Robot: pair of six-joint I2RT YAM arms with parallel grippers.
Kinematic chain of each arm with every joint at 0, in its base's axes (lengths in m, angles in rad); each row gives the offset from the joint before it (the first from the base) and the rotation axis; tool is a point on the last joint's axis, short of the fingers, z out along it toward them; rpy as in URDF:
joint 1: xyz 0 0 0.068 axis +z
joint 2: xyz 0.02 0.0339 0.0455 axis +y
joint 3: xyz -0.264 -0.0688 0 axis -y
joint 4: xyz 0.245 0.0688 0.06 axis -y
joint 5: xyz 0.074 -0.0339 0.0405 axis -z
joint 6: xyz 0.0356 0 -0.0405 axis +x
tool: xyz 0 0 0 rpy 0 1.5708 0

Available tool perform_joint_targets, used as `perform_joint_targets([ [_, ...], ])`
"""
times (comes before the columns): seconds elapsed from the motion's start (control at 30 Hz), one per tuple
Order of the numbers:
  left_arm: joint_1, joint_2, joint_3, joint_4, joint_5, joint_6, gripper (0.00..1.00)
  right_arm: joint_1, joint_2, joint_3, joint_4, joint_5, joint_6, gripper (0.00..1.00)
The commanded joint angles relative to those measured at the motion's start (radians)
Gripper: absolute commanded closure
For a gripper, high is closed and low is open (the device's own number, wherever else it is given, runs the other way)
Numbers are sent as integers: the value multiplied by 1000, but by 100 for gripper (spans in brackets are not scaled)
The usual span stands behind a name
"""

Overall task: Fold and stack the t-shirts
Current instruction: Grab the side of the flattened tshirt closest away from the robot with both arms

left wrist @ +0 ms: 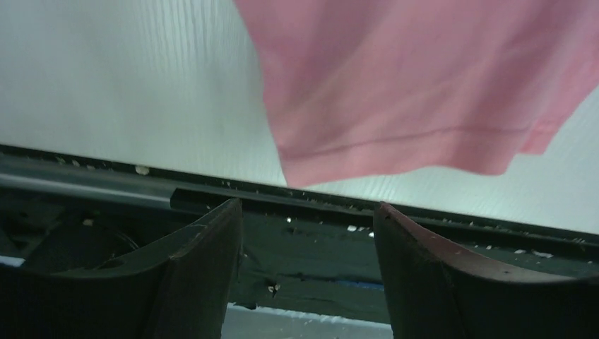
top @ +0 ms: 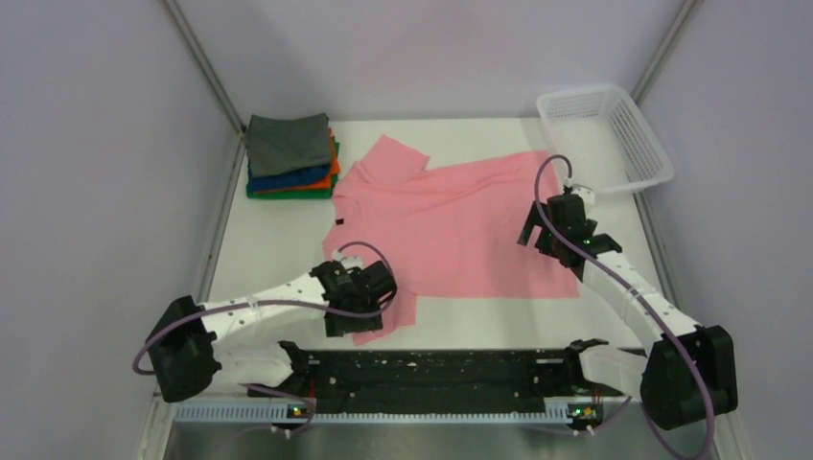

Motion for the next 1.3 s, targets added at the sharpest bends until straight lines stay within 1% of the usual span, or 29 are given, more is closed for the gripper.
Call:
perform_joint_targets([
  [0.0,-85,-89,-111,22,88,-190,30,-5,-50,0,26,22,25,1],
  [0.07,-92,-99,-156,78,109,-197,37,-6,-53,-4,26,17,26,1],
  [0.23,-91,-51,-174,115,71,-213,46,-6,-61,-14,22,27,28,1],
  [0.37,-90,12,-174,134,35,-220,50,-5,-89,-27,18,32,32,1],
  [0.4,-89,25,-172,139,28,-225,53,-6,-99,-32,15,35,35,1],
  [0.5,-90,58,-187,187,53,-218,59,-6,-133,-49,8,50,49,1],
  [0.63,-90,94,-207,181,31,-230,60,-9,-178,-71,-38,119,116,1],
  [0.77,-87,94,-217,196,8,-217,63,-15,-214,-90,-60,112,141,1],
  [0.87,-76,90,-222,222,0,-186,73,-15,-238,-106,-69,82,148,1],
  [0.93,-71,85,-212,220,-10,-160,89,-18,-250,-118,-78,74,157,1],
  [0.97,-68,81,-210,220,-16,-153,92,-18,-255,-125,-87,75,164,1],
  [1.0,-67,75,-210,224,-23,-143,99,-21,-259,-129,-95,76,167,1],
  [1.03,-63,70,-210,232,-27,-132,100,-22,-262,-133,-103,75,168,1],
  [1.13,-56,56,-217,259,-30,-86,100,-25,-270,-142,-135,83,171,1],
  [1.27,-57,11,-222,261,-36,-72,100,-24,-290,-164,-183,93,180,1],
])
